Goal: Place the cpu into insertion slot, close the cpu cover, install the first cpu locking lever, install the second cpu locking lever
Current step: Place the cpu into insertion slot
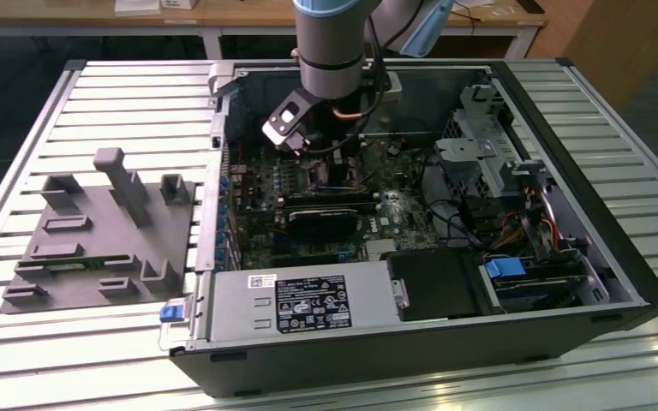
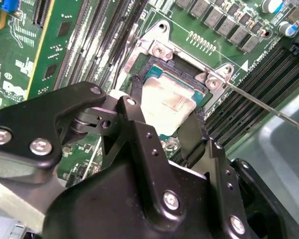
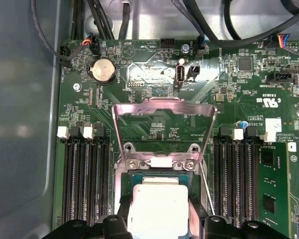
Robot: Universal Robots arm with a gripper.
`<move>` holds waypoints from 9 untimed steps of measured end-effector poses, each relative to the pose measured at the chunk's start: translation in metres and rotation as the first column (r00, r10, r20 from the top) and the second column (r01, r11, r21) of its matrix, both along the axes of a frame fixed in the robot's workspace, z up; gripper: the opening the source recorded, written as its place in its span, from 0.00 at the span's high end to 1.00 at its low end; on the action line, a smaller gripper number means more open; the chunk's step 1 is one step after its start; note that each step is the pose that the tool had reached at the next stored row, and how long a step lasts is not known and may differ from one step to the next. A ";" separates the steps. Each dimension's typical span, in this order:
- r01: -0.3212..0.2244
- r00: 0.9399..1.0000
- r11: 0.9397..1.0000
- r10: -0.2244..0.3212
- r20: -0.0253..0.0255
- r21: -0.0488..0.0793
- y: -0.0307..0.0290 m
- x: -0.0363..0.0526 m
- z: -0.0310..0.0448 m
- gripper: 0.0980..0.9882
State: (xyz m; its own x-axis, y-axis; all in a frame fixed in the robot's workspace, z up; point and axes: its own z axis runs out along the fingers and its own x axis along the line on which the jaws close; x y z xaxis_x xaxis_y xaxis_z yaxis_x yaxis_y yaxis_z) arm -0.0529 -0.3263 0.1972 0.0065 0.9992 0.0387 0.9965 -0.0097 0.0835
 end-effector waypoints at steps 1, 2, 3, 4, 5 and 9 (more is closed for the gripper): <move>0.000 1.000 1.000 0.000 0.000 -0.003 0.0000 0.0000 0.0000 0.52; 0.000 1.000 1.000 0.000 0.000 -0.005 0.0000 0.0001 0.0000 0.52; 0.000 1.000 1.000 0.000 0.000 -0.006 -0.0001 0.0000 0.0001 0.52; 0.000 1.000 1.000 0.000 0.000 -0.006 -0.0001 0.0000 0.0001 0.52; 0.000 1.000 1.000 0.000 0.000 -0.006 -0.0001 0.0000 0.0000 0.52; 0.001 1.000 1.000 -0.001 0.000 -0.006 0.0000 0.0000 -0.0009 0.52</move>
State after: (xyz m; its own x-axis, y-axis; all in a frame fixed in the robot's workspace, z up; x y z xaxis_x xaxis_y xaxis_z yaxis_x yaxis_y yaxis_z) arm -0.0529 -0.3263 0.1963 0.0070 0.9994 0.0325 0.9965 -0.0097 0.0836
